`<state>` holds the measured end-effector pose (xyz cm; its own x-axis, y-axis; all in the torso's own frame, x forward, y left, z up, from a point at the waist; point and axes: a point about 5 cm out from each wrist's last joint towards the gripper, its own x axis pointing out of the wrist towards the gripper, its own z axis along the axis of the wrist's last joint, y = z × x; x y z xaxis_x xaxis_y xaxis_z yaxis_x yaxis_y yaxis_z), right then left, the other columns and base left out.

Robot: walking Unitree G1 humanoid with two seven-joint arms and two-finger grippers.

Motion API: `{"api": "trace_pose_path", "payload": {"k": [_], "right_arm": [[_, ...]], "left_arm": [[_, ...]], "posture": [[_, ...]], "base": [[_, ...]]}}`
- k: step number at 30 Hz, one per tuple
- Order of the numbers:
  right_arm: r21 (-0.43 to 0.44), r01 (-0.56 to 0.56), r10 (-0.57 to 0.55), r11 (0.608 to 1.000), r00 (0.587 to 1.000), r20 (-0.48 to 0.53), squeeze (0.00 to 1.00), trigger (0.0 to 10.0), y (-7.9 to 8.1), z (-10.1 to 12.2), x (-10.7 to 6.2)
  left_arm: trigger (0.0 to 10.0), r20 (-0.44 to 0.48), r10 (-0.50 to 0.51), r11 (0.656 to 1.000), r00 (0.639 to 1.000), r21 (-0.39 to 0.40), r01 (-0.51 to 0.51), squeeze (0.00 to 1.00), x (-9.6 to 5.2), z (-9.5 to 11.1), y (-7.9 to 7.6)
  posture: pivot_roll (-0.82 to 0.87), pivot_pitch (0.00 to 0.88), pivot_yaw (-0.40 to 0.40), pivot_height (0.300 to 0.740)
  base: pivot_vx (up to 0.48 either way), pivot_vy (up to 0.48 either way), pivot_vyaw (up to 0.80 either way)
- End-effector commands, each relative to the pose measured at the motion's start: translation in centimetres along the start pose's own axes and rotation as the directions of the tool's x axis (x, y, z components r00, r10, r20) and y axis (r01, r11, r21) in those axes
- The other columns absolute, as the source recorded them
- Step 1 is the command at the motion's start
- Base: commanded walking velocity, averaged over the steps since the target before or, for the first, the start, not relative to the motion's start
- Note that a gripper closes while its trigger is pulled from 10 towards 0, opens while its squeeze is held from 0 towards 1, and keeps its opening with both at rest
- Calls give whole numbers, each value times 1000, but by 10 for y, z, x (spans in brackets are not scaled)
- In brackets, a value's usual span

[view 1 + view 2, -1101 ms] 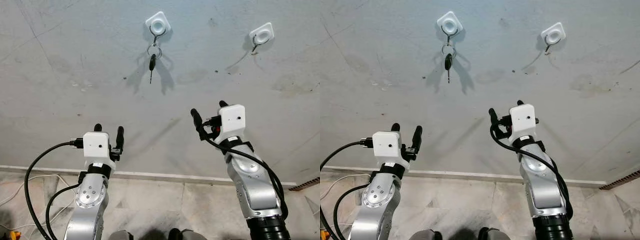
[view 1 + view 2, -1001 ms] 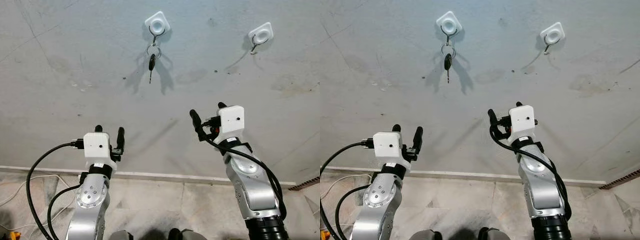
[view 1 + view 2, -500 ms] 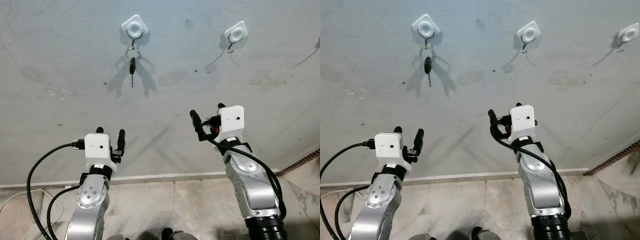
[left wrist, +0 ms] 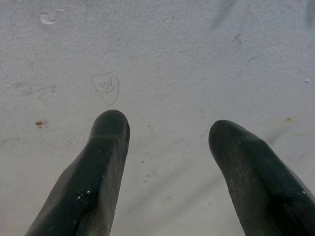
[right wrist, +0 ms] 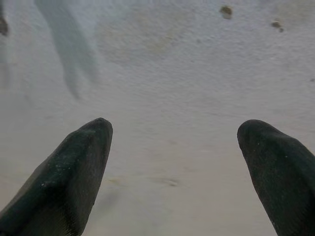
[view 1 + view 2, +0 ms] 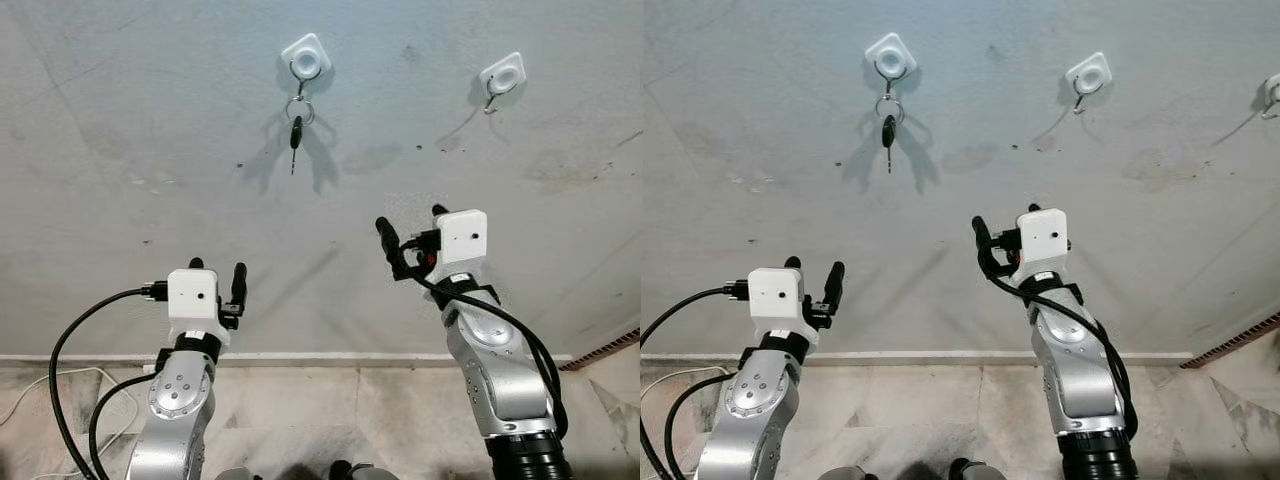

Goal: Hang keys on a hook

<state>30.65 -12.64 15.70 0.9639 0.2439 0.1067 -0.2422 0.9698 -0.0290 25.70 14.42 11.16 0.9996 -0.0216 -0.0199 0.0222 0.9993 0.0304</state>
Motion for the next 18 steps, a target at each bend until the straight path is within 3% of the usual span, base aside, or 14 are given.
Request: {"api": "trace_pose_path", "payload": {"k": [1,5,8,9,13,18], "right_arm": [[-14,25,-25,1000,1000,6,0,10000,-4,1,-2],[-77,27,-25,997,999,20,0,10000,-2,1,-1],[-57,60,-62,997,997,-34,0,10000,-4,-4,-1],[-67,15,-18,998,999,-44,0,10000,-2,-5,-1],[-10,21,-21,1000,998,-64,0,10000,-7,-10,-3],[-16,41,-42,999,997,-70,0,10000,-12,-9,-1]], "left_arm": [[10000,-3,-8,1000,1000,1,8,0,-3,1,-1],[10000,-10,-3,1000,1000,-3,3,0,-3,0,1],[10000,-11,-1,1000,1000,-2,1,0,-2,0,1],[10000,-14,1,1000,1000,-6,-1,0,-2,0,1],[10000,-14,3,1000,1000,-1,-3,0,-2,0,2],[10000,-19,1,1000,1000,-3,-1,0,-1,-1,2]], "posture": [[107,135,-27,740],[108,136,-26,740],[108,138,-26,740],[107,138,-26,740],[103,140,-24,740],[101,141,-23,740]], "base": [[-240,0,0],[-278,0,0],[-304,0,0],[-315,0,0],[-246,0,0],[-260,0,0]]}}
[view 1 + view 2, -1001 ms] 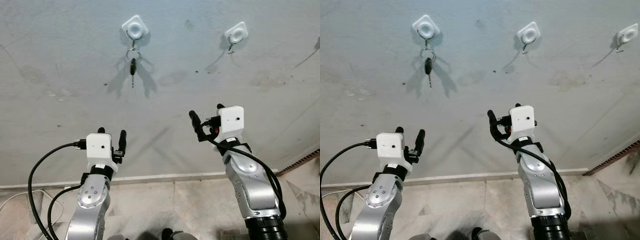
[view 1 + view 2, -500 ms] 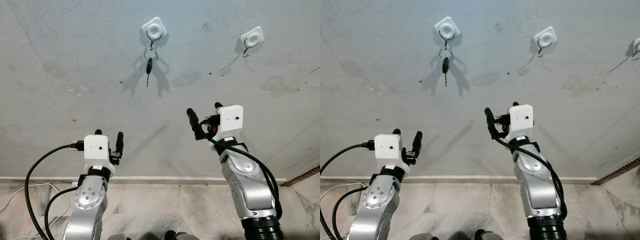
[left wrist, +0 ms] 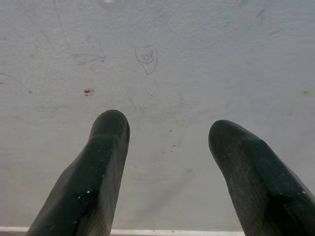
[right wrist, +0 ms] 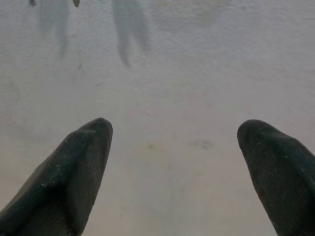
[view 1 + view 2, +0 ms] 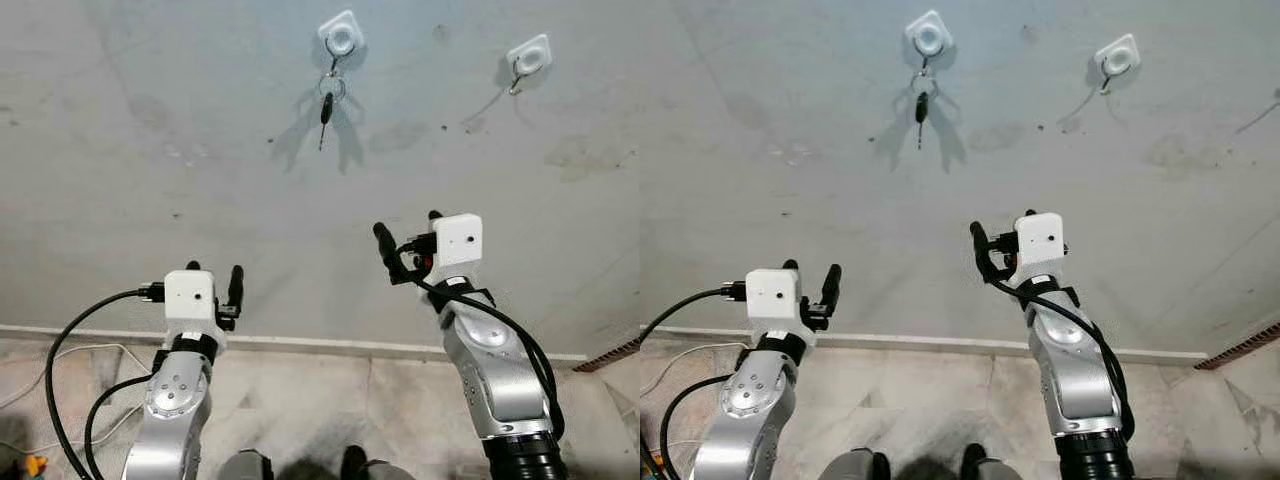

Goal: Hang keys on a hook

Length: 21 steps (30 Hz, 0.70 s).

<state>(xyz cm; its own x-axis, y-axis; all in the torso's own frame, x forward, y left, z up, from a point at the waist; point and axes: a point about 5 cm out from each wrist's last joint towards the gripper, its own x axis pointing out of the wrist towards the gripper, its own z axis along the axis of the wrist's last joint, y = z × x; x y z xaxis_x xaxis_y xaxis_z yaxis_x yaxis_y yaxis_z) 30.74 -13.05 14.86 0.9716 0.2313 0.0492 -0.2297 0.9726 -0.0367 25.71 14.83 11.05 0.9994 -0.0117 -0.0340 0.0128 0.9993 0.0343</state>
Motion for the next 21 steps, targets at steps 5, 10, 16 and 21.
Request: {"api": "trace_pose_path", "payload": {"k": [5,10,16,21], "right_arm": [[31,-1,2,1000,1000,-9,0,10000,-6,1,0],[31,-5,6,1000,1000,-15,0,10000,-5,0,0],[34,-6,7,999,1000,-13,0,10000,-5,1,1],[29,2,-2,1000,1000,-11,0,10000,-6,1,1]], "left_arm": [[10000,-3,-5,1000,1000,-6,5,0,0,1,-2],[10000,-4,-4,1000,1000,-7,4,0,0,1,-2],[10000,-7,-3,1000,1000,-8,3,0,-1,0,-2],[10000,-8,-4,1000,1000,-5,4,0,-1,0,-2]], "posture": [[101,142,-22,740],[103,143,-22,740],[102,146,-21,740],[101,146,-22,740]], "base": [[-242,0,0],[-244,0,0],[-242,0,0],[-241,0,0]]}}
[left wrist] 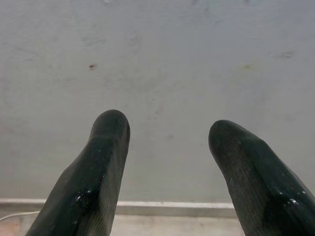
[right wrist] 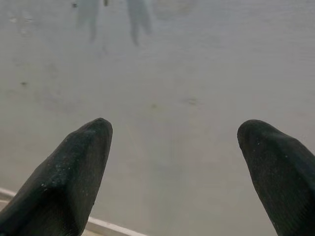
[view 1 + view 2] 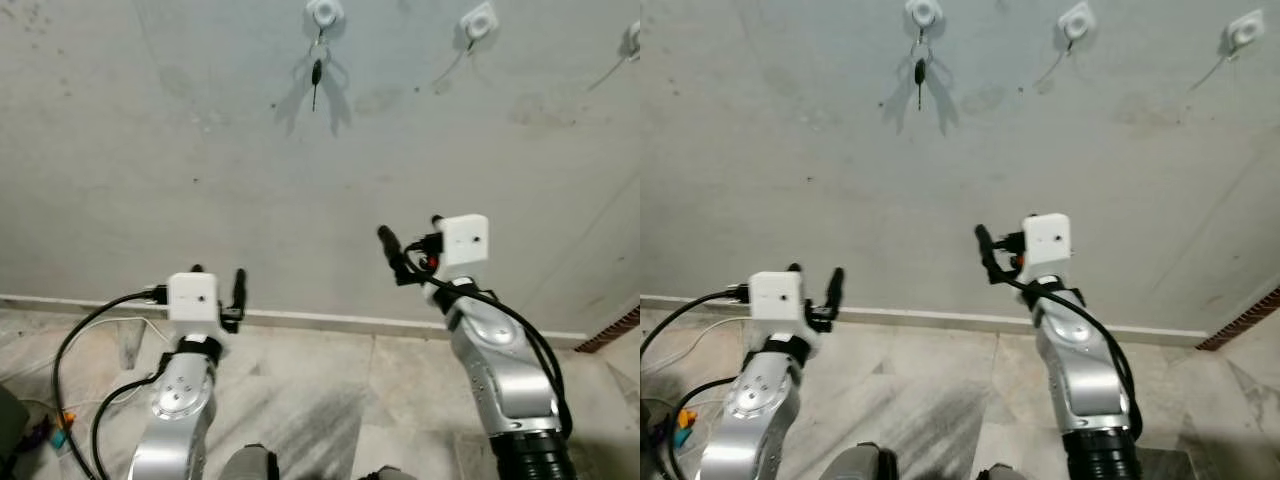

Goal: Hang keys on a hook

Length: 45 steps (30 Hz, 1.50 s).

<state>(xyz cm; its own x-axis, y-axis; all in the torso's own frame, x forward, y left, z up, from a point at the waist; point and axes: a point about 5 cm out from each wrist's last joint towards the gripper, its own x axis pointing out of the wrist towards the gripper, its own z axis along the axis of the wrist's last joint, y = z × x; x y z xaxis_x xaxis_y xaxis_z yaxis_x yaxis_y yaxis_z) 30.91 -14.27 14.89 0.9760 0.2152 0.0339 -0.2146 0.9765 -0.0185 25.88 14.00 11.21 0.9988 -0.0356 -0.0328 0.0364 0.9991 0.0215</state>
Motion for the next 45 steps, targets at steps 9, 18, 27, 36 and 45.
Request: {"api": "trace_pose_path", "payload": {"k": [9,18,27,36,45], "right_arm": [[16,1,-1,1000,1000,17,0,10000,3,3,2],[36,0,0,999,1000,12,0,10000,3,3,3],[37,-2,1,999,1000,16,0,10000,4,4,5],[54,17,-18,998,1000,9,0,10000,2,2,7],[54,16,-17,998,1000,16,0,10000,0,5,12]], "left_arm": [[10000,5,0,1000,1000,24,0,0,-3,-1,6],[10000,27,-41,999,999,22,40,0,-4,2,9],[10000,32,-112,994,993,-14,112,0,-5,4,3],[10000,31,-131,991,991,-31,132,0,-3,4,1],[10000,47,-130,990,990,-40,132,0,3,8,1]], "posture": [[99,146,-19,740],[102,146,-18,740],[108,145,-15,740],[105,141,-15,740],[106,129,-20,740]], "base": [[0,0,0],[0,0,-581],[0,0,-744],[0,0,-758],[0,0,-763]]}}
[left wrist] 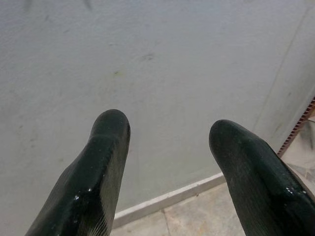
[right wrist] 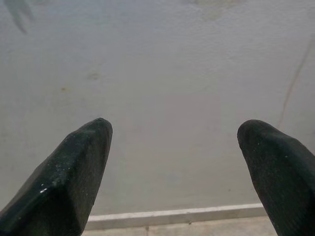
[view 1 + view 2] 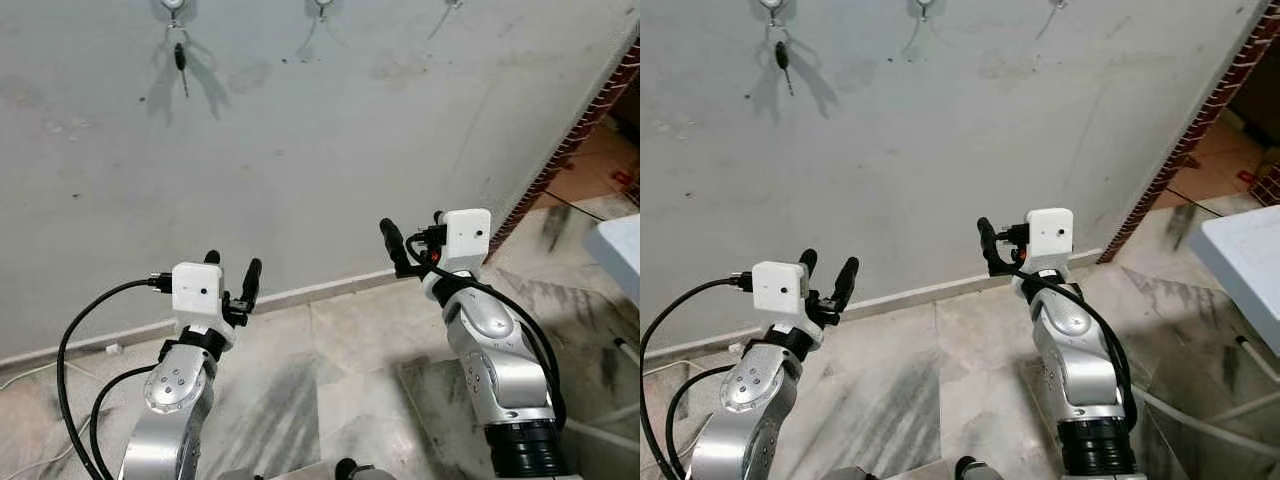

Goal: Hang keys on a hook

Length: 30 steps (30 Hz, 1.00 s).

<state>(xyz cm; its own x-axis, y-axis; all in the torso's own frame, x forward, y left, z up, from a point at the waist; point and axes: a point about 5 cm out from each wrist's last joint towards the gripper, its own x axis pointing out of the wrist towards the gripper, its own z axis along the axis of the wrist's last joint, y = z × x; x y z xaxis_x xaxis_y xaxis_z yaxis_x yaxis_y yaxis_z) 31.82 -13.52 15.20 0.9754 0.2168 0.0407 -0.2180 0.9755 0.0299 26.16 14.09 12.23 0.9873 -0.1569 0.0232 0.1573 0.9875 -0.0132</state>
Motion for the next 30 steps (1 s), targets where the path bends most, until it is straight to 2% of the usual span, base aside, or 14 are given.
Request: {"api": "trace_pose_path", "payload": {"k": [1,4,5,8,9,14,30], "right_arm": [[7,17,-17,1000,1000,12,0,10000,-5,3,1],[-2,2,-2,1000,999,41,0,10000,-3,6,2],[21,2,-3,1000,999,54,0,10000,-2,8,2],[14,1,-2,1000,999,36,0,10000,-1,6,2],[42,4,-5,999,999,33,0,10000,-1,5,2],[21,26,-26,999,999,20,0,10000,-3,3,4],[33,41,-42,999,999,23,0,10000,-4,2,6]], "left_arm": [[10000,-11,-9,1000,1000,-10,9,0,1,-2,0],[10000,-11,-8,1000,1000,-11,8,0,2,-2,1],[10000,-12,-9,1000,1000,-10,9,0,1,-3,1],[10000,-14,-9,1000,1000,-11,9,0,1,-3,1],[10000,-14,-11,1000,1000,-11,11,0,2,-3,1],[10000,-9,-18,1000,1000,-10,18,0,3,-1,1],[10000,-4,-39,999,999,-1,39,0,5,0,1]], "posture": [[106,129,-20,740],[107,126,-19,740],[107,127,-17,740],[107,128,-16,740],[107,128,-15,740],[107,129,-10,740],[108,119,7,740]], "base": [[0,0,-763],[0,0,-508],[0,0,0],[0,0,0],[0,0,-788],[0,0,-775],[0,0,-738]]}}
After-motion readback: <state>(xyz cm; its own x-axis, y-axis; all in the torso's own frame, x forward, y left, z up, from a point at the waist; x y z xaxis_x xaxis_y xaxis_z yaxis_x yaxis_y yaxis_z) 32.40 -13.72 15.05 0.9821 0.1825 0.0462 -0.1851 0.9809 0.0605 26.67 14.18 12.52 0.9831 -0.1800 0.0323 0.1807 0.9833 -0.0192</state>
